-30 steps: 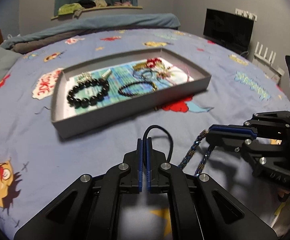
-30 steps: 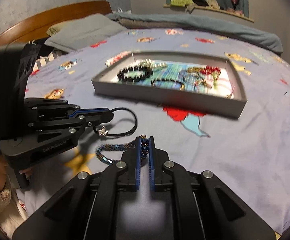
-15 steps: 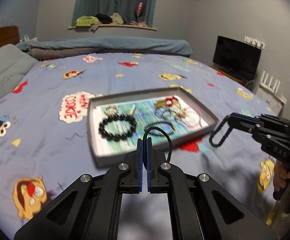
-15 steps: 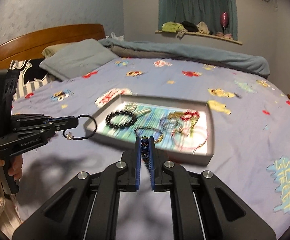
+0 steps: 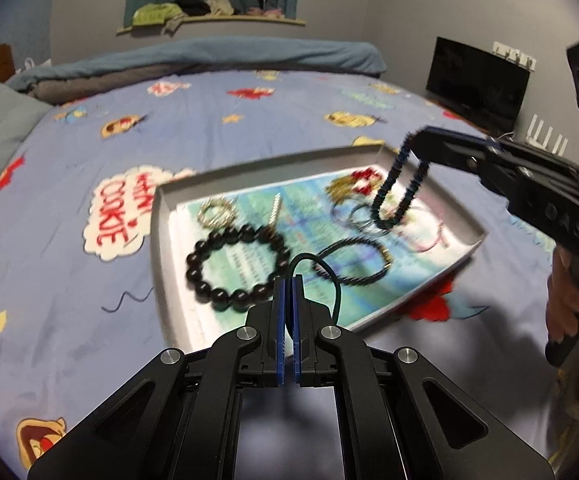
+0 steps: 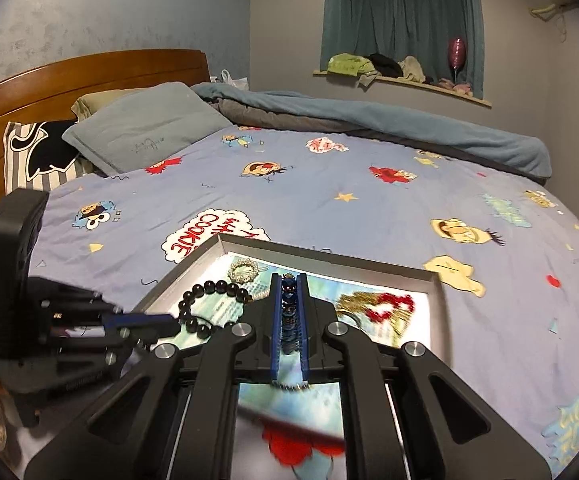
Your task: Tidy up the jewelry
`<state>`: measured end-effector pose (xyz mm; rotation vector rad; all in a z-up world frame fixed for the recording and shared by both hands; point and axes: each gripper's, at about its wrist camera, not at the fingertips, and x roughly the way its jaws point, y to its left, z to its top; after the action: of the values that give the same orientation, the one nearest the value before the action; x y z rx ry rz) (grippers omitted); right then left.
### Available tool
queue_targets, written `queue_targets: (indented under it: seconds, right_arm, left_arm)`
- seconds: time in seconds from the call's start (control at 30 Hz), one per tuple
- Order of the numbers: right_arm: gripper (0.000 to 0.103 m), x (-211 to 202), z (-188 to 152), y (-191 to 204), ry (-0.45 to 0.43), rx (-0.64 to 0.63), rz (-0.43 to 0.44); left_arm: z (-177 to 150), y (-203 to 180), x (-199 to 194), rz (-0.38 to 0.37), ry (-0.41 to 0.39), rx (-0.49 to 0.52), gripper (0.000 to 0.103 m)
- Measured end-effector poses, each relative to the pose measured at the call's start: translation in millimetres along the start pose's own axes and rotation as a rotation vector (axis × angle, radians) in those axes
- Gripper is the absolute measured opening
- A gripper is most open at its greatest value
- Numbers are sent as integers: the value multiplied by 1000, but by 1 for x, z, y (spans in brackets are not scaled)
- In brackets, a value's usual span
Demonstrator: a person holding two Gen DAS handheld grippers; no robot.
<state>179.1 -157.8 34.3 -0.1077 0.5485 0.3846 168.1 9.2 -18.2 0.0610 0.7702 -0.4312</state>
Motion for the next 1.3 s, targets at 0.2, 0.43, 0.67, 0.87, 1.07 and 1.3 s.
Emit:
queue_targets:
  seconds: [0.2, 0.43, 0.67, 0.87, 1.07, 1.3]
  right_arm:
    - [7, 49, -3, -1, 56, 28, 26]
    - [7, 81, -10, -10, 132, 72, -21]
    - [7, 97, -19, -16, 219, 93, -49]
    - [35, 89, -21, -27, 210, 147, -40]
    - [56, 64, -15, -34, 183, 176, -61]
    - [76, 22, -13, -37, 172, 198, -79]
  left_arm:
    - [-13, 21, 17, 34, 51, -39, 4]
    - [-12, 23, 24, 43, 44, -58, 4]
    - [-10, 23, 25, 91, 34, -58, 19]
    - [-11, 20, 18, 111, 16, -58, 40]
    - [-11, 19, 5, 122, -13, -76, 64]
    - [-10, 13, -20, 136, -48, -125, 83]
